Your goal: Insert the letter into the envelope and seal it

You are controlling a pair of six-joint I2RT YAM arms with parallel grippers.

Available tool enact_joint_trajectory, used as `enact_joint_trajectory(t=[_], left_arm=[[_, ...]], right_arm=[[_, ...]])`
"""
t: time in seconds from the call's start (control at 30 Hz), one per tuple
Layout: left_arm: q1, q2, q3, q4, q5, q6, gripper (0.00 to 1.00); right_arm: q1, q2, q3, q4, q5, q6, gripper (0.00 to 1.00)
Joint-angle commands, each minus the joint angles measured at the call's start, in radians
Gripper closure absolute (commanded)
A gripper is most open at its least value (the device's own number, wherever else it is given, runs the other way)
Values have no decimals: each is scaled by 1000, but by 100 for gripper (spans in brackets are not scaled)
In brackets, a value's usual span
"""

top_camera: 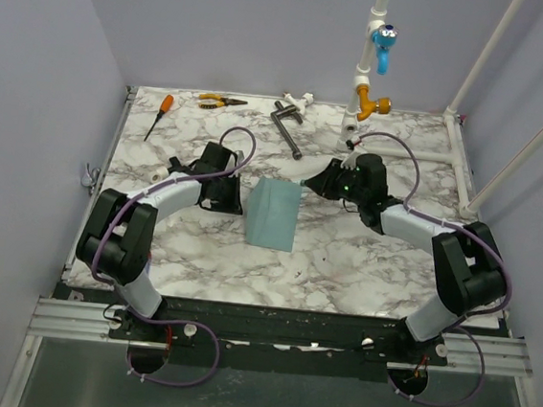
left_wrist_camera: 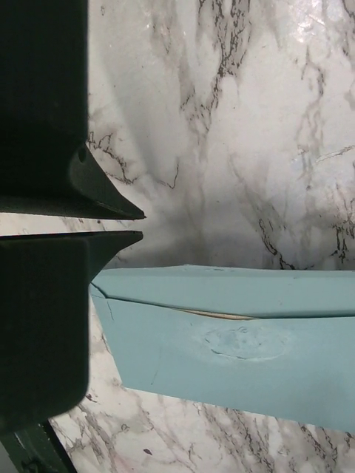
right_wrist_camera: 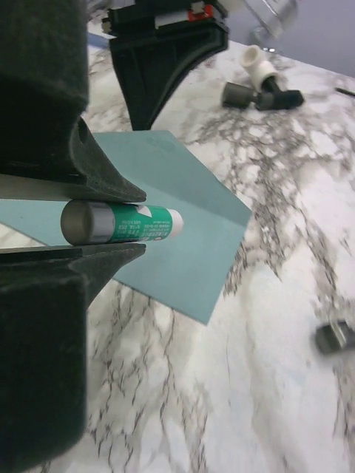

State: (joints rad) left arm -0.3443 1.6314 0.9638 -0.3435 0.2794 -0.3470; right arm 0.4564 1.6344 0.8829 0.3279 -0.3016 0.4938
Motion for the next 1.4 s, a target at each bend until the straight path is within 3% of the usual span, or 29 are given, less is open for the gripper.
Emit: enact_joint_trajectory(t=[0.0,0.23,0.37,0.53,0.77,1.03,1.23,1.37], left_arm=[[-2,8,32,23,-9,5,90],[-13,8,34,32,-14,18,90],[-14,9,26,34,-14,27,89],[-15,18,21,37,-11,23,89],[-16,16,22,37,-5,22,89],[-18,16,25,38,6,26,89],[-50,10,40,44,-12,74,89],[-93,-1,44,53,-10,101,89]], right_arm=[[-39,10,-71,209,59,75,99],[-41,52,-133,267,274,36,99],[-42,97,-121,175,400,12,91],[-41,109,-164,212,380,13,72],[-41,113,-171,120,411,52,42],[-41,98,-180,56,375,32,43],[-39,70,-138,1,247,-47,46],[-15,14,-111,-51,249,-137,47]])
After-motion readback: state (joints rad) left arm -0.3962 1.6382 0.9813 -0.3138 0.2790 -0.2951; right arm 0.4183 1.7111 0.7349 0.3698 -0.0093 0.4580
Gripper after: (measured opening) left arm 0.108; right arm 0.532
